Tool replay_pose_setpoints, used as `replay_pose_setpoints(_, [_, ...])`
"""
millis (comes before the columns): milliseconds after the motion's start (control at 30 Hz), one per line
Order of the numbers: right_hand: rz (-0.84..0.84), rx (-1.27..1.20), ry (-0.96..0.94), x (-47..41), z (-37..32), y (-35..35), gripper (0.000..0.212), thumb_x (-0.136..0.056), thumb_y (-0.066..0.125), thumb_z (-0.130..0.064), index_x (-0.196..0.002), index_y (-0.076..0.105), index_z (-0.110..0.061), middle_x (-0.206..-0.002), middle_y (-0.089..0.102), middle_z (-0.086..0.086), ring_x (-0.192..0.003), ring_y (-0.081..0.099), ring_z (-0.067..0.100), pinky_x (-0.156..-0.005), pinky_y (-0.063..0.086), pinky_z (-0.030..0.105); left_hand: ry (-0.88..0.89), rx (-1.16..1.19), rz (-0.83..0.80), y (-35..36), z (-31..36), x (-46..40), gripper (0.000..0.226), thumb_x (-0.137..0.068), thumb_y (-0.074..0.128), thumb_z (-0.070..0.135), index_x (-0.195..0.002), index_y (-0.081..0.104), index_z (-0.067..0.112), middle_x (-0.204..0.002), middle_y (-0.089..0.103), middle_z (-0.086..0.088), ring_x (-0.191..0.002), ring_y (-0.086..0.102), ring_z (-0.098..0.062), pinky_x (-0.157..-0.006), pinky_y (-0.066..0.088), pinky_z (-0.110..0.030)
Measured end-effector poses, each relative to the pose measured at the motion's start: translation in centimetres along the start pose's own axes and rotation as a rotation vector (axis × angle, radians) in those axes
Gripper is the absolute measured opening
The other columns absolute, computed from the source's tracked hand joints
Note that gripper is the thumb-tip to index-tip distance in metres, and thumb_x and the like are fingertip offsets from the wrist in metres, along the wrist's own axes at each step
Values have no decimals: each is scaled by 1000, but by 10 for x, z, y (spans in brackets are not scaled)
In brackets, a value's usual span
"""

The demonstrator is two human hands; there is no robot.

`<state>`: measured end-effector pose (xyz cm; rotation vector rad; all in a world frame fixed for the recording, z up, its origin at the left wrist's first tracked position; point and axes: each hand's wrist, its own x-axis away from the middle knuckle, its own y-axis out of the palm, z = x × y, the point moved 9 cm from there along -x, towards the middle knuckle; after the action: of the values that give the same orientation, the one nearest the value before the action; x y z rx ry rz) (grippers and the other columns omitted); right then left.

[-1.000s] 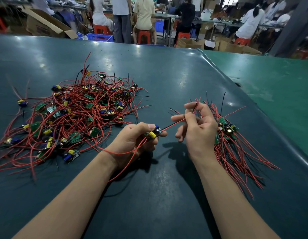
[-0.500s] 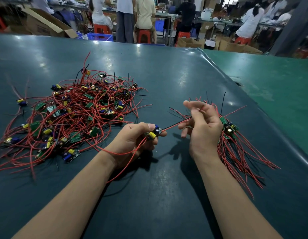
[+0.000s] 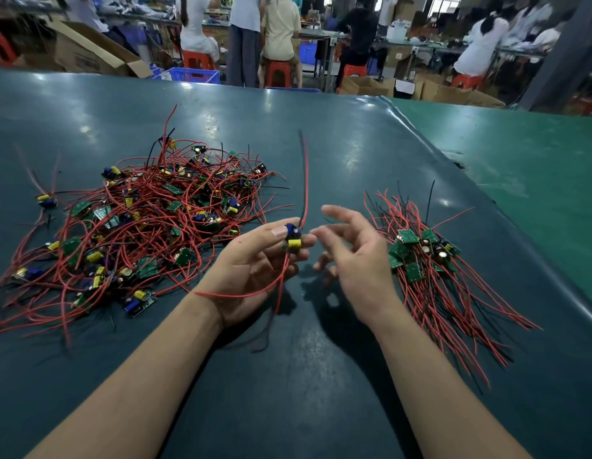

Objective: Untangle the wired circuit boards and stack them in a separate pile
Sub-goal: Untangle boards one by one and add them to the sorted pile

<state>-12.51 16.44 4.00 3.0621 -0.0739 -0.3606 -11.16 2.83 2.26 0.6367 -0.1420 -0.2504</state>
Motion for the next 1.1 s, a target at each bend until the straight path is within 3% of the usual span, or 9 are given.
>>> replay_pose_setpoints(133, [-146, 185, -224, 12, -13, 24, 62, -88, 66, 3, -123, 55, -47, -95, 68, -10, -56, 63, 32, -50, 55, 38, 40, 119, 1, -3, 7, 0, 31, -82, 59, 15, -112, 67, 9, -101, 73, -10, -79, 71, -16, -69, 57, -23])
replay_pose_setpoints(200, [-134, 222, -288, 13, -15, 25, 65, -88, 65, 3, -125, 53, -49, -97, 68, -17, -61, 64, 18, -54, 52, 43, 67, 136, 17, -5, 9, 0, 36, -81, 61, 14, -116, 66, 12, -101, 74, -5, -83, 72, -16, -74, 58, -26])
replay_pose_setpoints(267, [-120, 205, -321, 14, -18, 24, 60, -87, 67, 1, -125, 56, -45, -98, 67, -18, -65, 60, 6, -52, 51, 42, 89, 135, 40, -7, 10, -1, 31, -78, 63, 13, -108, 71, 16, -96, 75, -3, -85, 73, -16, -76, 57, -27])
replay_pose_setpoints(400, [-119, 134, -402, 19, -28, 27, 35, -85, 71, -9, -119, 66, -15, -101, 71, -5, -74, 65, 10, -64, 57, 44, 110, 116, 103, -11, 11, -2, 14, -74, 65, 13, -87, 60, 18, -80, 73, 0, -71, 70, -11, -71, 57, -26])
replay_pose_setpoints(433, [-106, 90, -364, 18, -27, 25, 28, -86, 70, -10, -114, 69, -10, -97, 73, -1, -72, 67, 11, -65, 57, 40, 116, 85, 126, -13, 10, -2, 15, -72, 66, 15, -83, 56, 19, -77, 71, 2, -68, 68, -10, -70, 56, -27])
replay_pose_setpoints(567, [-94, -141, -62, 12, -10, 21, 11, -91, 66, -12, -91, 76, -17, -77, 73, 2, -47, 59, 16, -41, 41, 18, 130, -53, 139, -11, 8, -2, 23, -66, 72, 21, -83, 57, 17, -75, 69, -1, -65, 61, -10, -68, 50, -24])
replay_pose_setpoints(667, [-64, -226, 77, 10, 1, 18, 13, -90, 67, -13, -80, 77, -16, -71, 69, 2, -44, 54, 13, -39, 35, 18, 157, -72, 119, -8, 10, -2, 28, -68, 71, 12, -95, 66, 8, -80, 70, -5, -63, 59, -12, -65, 53, -20])
replay_pose_setpoints(967, [211, -391, 200, 0, 12, -10, 17, -88, 69, -16, -72, 73, -13, -58, 61, -3, -38, 42, 5, -35, 28, 16, 311, -176, 230, -13, 21, 2, 11, -58, 77, 12, -69, 75, 13, -71, 71, 0, -60, 58, -10, -64, 50, -19])
replay_pose_setpoints(1100, [162, -586, 307, -2, 18, -8, 37, -96, 58, -24, -63, 72, -15, -54, 53, -5, -37, 38, 4, -33, 27, 15, 306, -157, 242, -15, 23, 2, 10, -59, 76, 9, -68, 77, 14, -70, 71, 0, -58, 57, -9, -63, 50, -18])
